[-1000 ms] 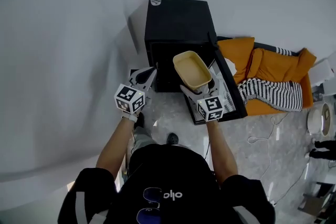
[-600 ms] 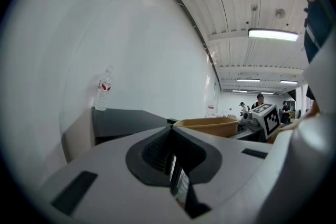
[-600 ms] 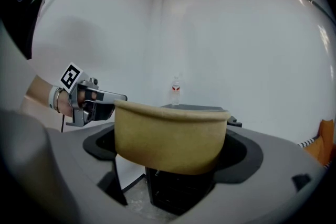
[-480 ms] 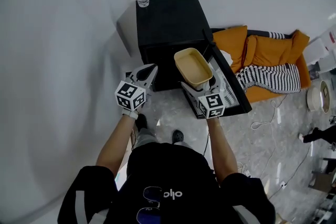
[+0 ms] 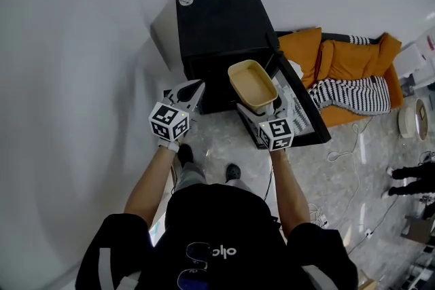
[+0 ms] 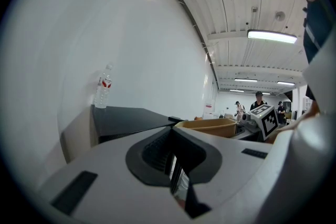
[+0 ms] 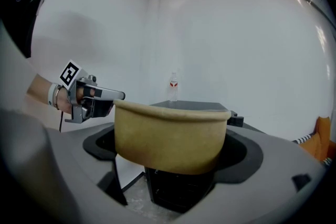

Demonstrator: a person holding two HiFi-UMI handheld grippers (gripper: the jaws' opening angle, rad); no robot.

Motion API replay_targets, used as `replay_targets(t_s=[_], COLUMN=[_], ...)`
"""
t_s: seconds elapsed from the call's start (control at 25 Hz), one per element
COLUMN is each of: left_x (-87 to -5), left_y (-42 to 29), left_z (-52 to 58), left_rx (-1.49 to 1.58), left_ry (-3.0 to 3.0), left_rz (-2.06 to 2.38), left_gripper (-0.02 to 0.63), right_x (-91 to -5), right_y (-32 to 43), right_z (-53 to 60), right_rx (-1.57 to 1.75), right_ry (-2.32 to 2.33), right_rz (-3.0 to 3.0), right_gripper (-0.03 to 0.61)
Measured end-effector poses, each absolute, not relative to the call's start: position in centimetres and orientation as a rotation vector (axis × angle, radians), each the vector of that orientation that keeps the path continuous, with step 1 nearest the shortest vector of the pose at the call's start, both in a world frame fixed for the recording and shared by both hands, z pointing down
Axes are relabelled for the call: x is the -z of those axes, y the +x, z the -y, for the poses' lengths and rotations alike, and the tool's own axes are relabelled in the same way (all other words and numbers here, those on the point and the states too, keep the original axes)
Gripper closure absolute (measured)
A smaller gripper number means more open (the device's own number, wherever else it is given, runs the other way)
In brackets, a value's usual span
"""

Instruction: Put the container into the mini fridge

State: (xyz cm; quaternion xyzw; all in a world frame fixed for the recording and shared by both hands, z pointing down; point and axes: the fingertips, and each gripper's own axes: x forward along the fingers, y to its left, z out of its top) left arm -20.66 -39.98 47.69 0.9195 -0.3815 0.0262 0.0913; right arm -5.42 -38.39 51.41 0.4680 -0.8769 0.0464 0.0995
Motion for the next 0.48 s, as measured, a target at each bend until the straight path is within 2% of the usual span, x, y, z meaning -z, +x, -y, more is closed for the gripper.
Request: replay_targets(t_s=[0.48], left_x=[-52.6], left_y=[-21.9], left_z=[39.5], left_rx=[-0.124], left_ry=[2.672], left_rz=[1.129], left_gripper=[0.606], right_x=[-56.4], right_y=[-7.1], right_z=[38.1], right_rx=[-0.192], right_ry=[1.316], right_rz=[2.567], right_gripper=[0.025])
